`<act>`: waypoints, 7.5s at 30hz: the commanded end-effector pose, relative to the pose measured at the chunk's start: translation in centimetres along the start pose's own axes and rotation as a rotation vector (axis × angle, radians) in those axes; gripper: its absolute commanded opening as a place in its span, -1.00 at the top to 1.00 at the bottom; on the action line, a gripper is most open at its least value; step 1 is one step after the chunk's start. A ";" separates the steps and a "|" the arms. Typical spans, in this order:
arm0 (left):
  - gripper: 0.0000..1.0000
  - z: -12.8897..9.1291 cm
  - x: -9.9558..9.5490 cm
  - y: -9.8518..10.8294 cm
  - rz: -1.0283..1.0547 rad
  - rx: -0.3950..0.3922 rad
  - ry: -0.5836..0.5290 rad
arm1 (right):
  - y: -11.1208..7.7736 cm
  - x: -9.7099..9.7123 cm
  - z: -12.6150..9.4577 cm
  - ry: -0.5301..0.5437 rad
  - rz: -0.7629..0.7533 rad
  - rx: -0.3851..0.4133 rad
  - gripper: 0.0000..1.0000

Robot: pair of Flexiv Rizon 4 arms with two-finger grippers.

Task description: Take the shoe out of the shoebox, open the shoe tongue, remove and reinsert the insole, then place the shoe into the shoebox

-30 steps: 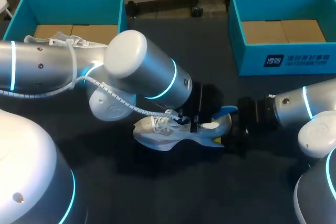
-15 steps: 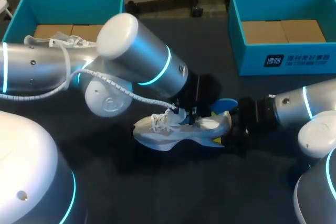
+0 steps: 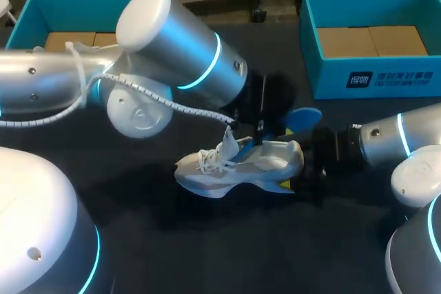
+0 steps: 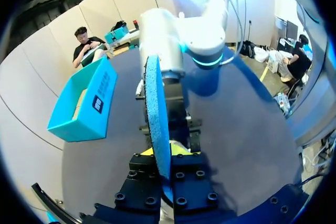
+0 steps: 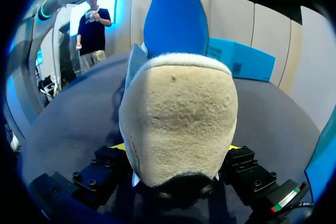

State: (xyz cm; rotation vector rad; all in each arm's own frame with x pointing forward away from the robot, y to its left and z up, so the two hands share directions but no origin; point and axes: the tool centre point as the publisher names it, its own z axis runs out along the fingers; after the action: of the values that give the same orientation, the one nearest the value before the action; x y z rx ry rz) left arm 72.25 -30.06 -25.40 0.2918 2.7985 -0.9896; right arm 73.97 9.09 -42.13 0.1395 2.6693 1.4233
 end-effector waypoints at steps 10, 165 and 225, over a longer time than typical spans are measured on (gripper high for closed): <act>1.00 -2.1 -1.1 -4.2 -0.069 -0.020 0.111 | 0.0 0.1 0.1 -0.002 0.000 0.004 1.00; 1.00 -28.0 5.3 -16.9 -1.032 0.771 0.614 | 0.0 0.1 0.1 -0.002 0.000 0.004 1.00; 1.00 -28.0 5.3 -16.9 -1.036 0.787 0.613 | 1.0 0.2 -2.3 -0.021 0.080 0.131 -1.00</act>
State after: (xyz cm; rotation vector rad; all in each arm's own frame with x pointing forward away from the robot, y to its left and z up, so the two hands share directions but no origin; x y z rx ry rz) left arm 60.92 -24.44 5.33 -1.0699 2.8164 -2.5601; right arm 73.92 7.91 -41.10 0.2571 2.7196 1.3512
